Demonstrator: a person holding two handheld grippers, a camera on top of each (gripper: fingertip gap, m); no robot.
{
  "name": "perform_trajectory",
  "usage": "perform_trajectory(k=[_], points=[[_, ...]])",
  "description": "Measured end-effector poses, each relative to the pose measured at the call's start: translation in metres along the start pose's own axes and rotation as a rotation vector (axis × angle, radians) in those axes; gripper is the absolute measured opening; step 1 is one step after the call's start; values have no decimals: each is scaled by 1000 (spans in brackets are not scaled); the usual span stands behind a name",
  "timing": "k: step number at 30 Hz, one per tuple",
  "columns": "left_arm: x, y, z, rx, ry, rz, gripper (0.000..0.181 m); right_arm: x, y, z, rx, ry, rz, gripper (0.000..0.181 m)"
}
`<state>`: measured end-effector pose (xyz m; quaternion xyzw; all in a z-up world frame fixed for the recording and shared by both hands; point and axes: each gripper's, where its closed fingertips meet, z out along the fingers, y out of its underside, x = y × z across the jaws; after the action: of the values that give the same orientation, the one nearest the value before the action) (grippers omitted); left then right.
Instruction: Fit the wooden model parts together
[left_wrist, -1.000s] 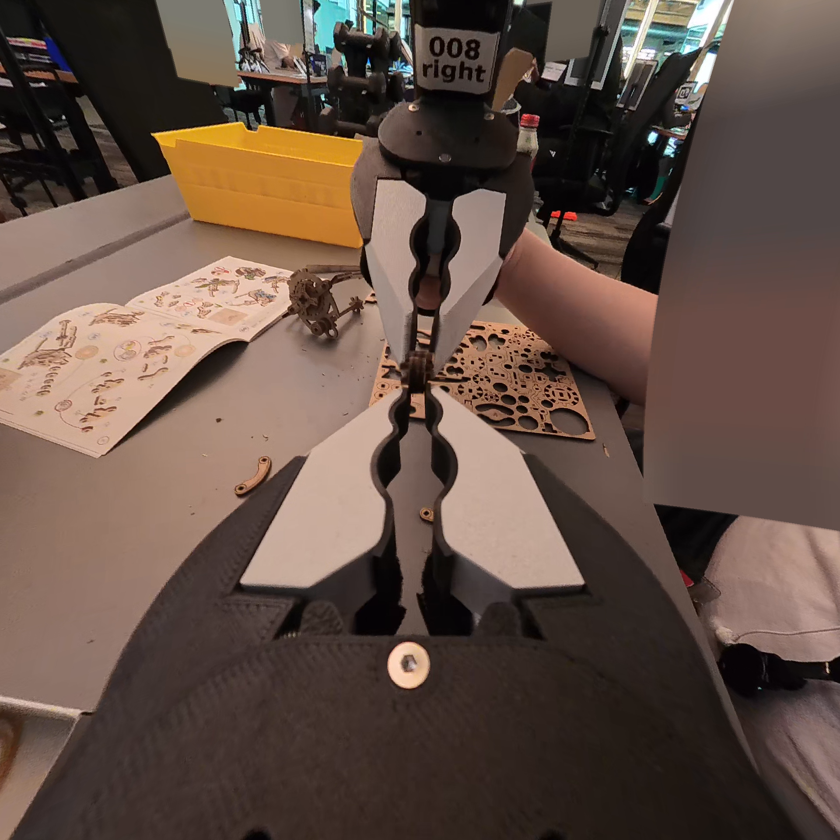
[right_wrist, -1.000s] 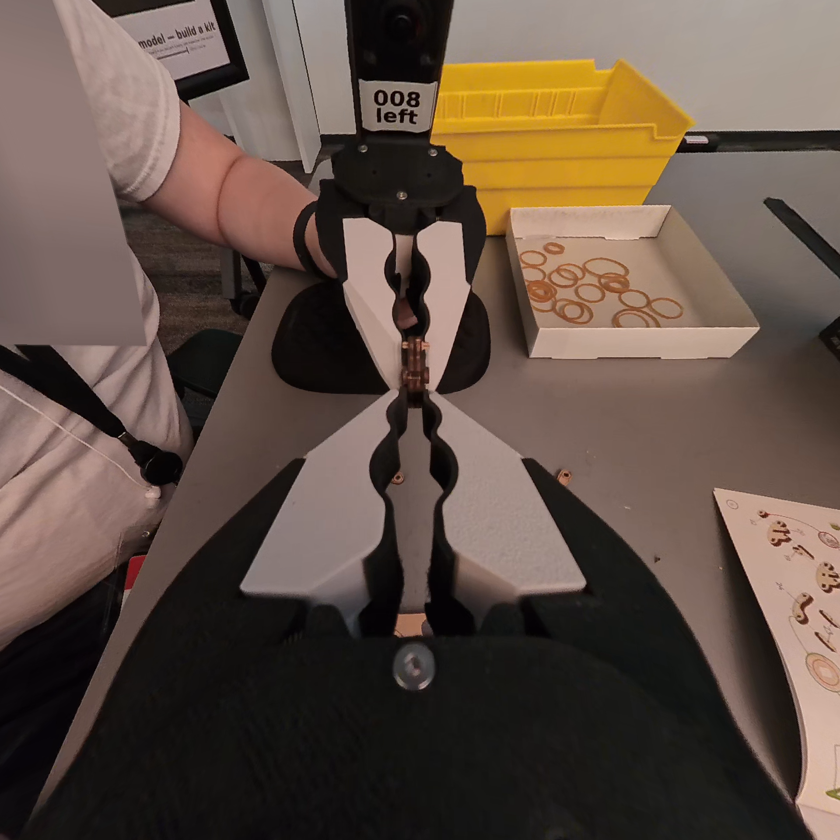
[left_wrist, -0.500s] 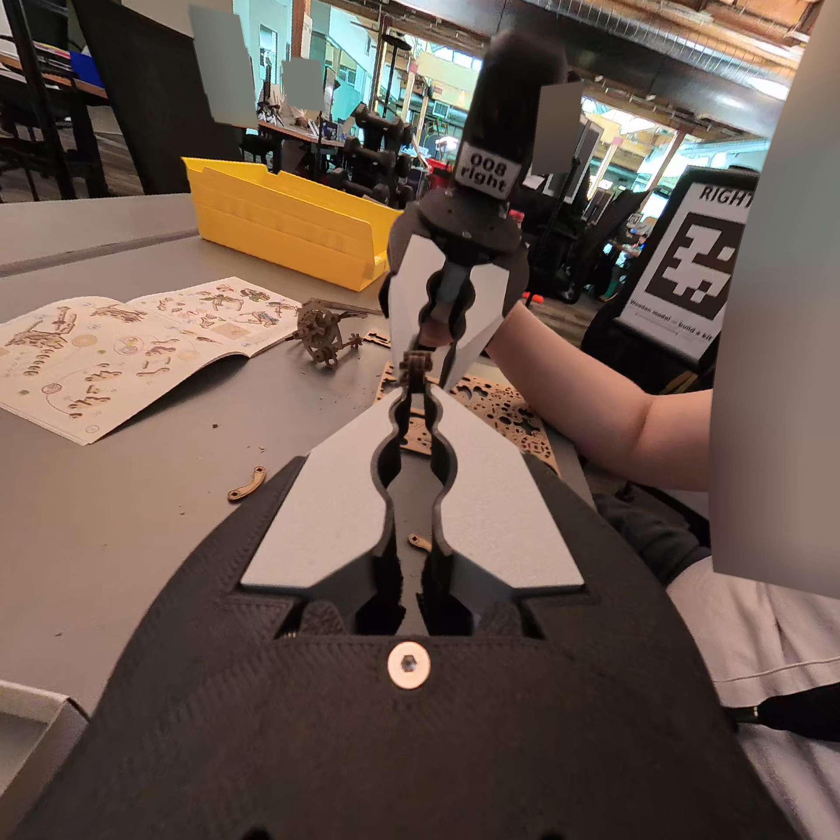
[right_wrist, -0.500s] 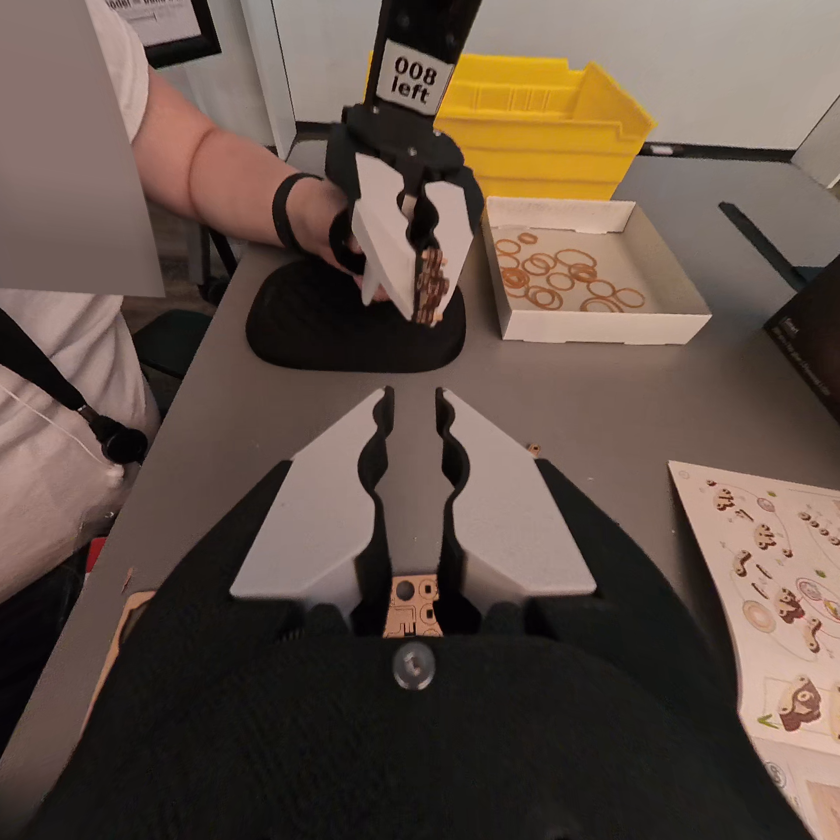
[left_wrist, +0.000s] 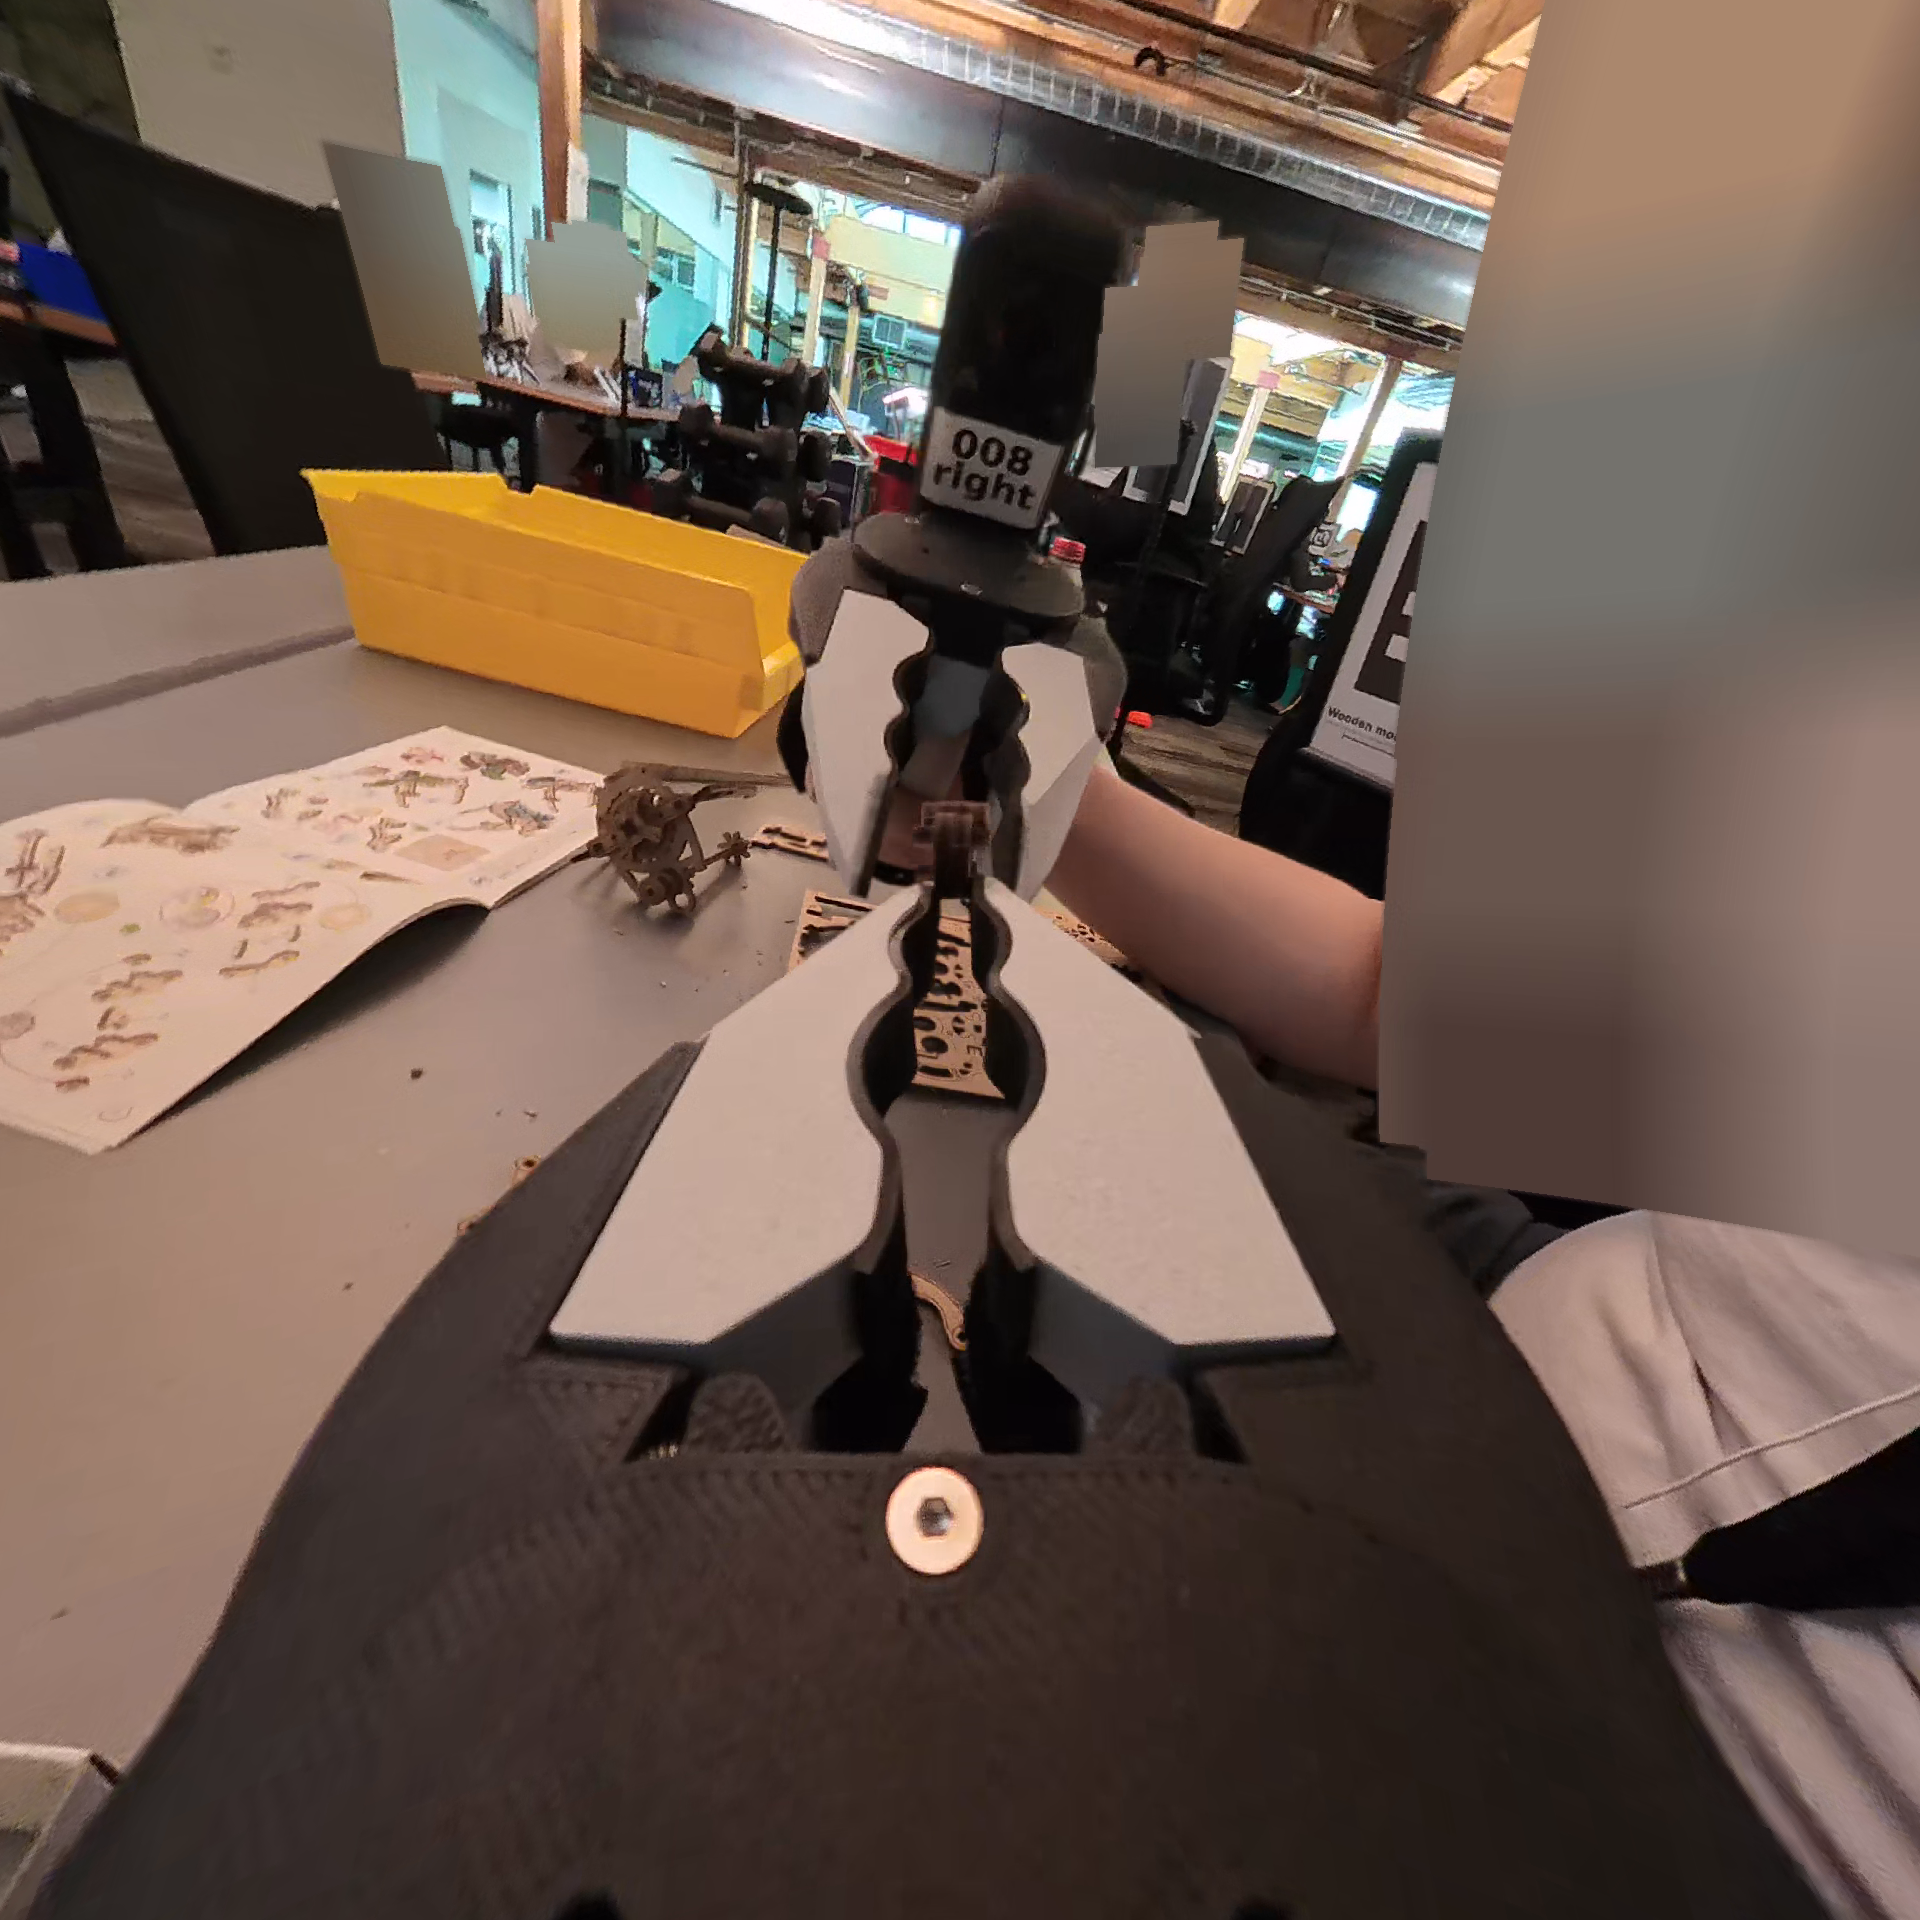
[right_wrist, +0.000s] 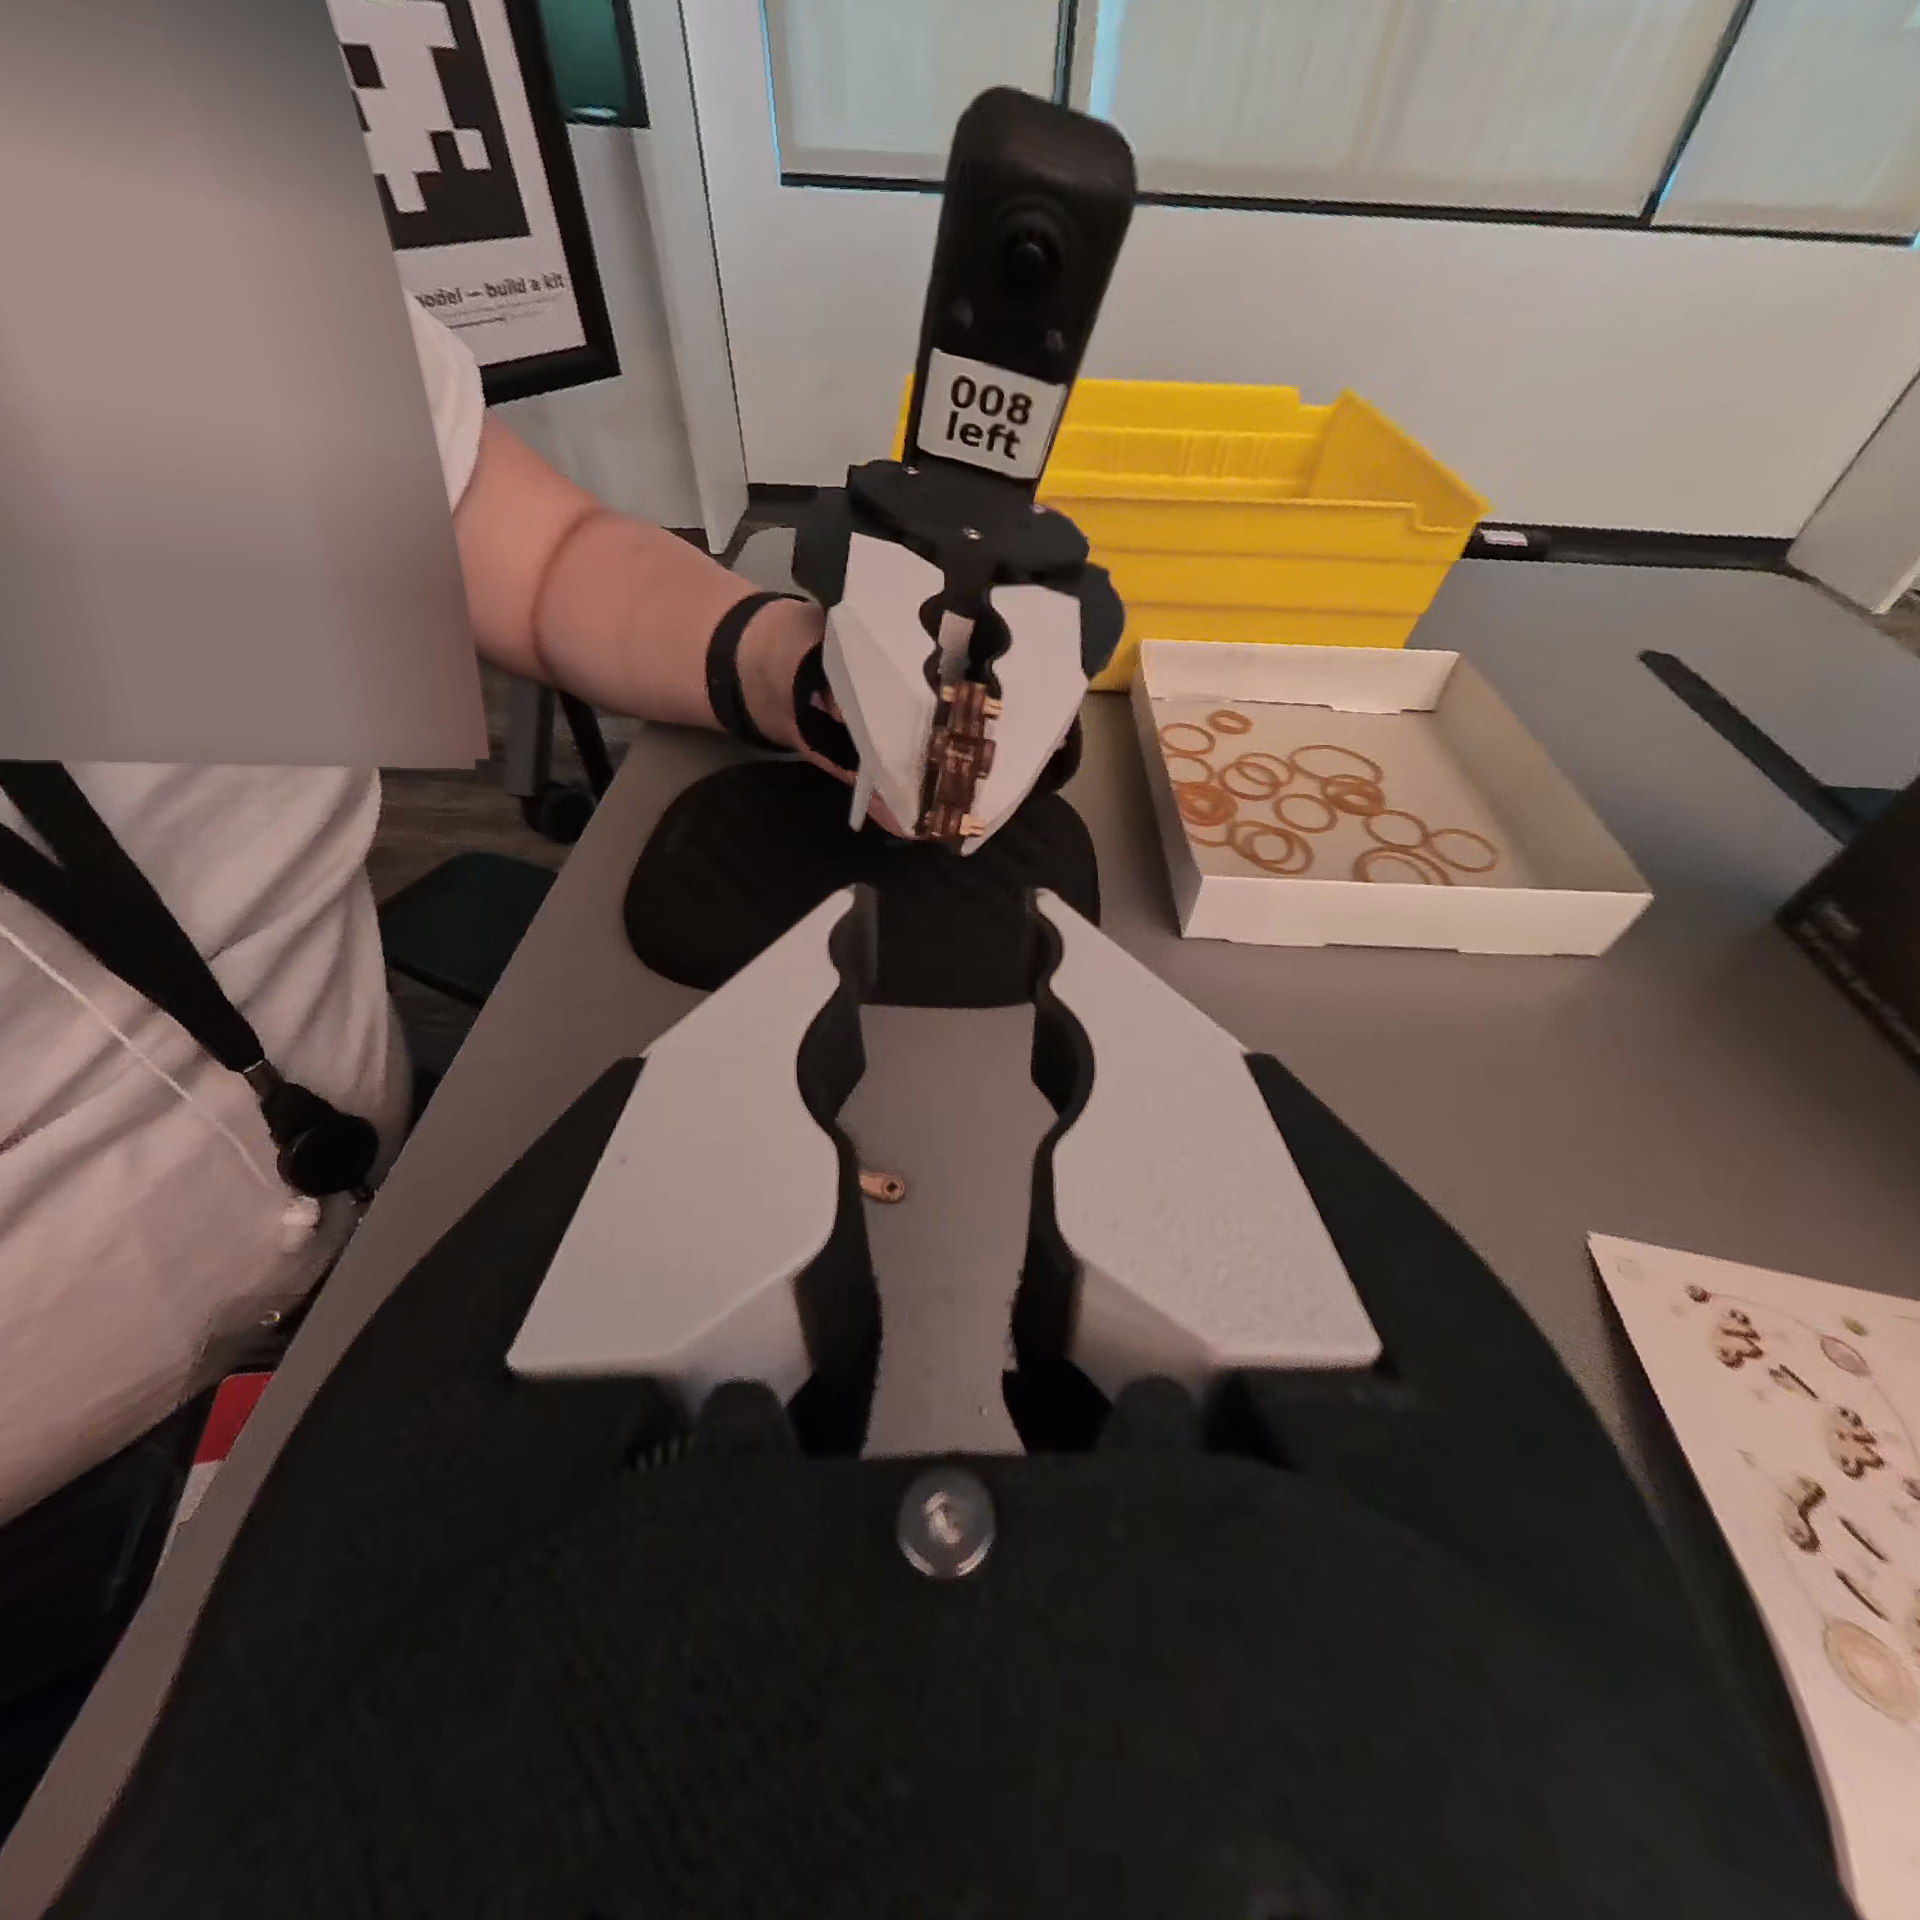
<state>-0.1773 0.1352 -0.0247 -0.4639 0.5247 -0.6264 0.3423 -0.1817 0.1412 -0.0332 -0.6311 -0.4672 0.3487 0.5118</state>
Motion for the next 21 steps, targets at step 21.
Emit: perform_trajectory(k=[21], points=[[11, 0, 2, -8, 17, 150, 2, -9, -12, 4, 37, -12, -42, 8]])
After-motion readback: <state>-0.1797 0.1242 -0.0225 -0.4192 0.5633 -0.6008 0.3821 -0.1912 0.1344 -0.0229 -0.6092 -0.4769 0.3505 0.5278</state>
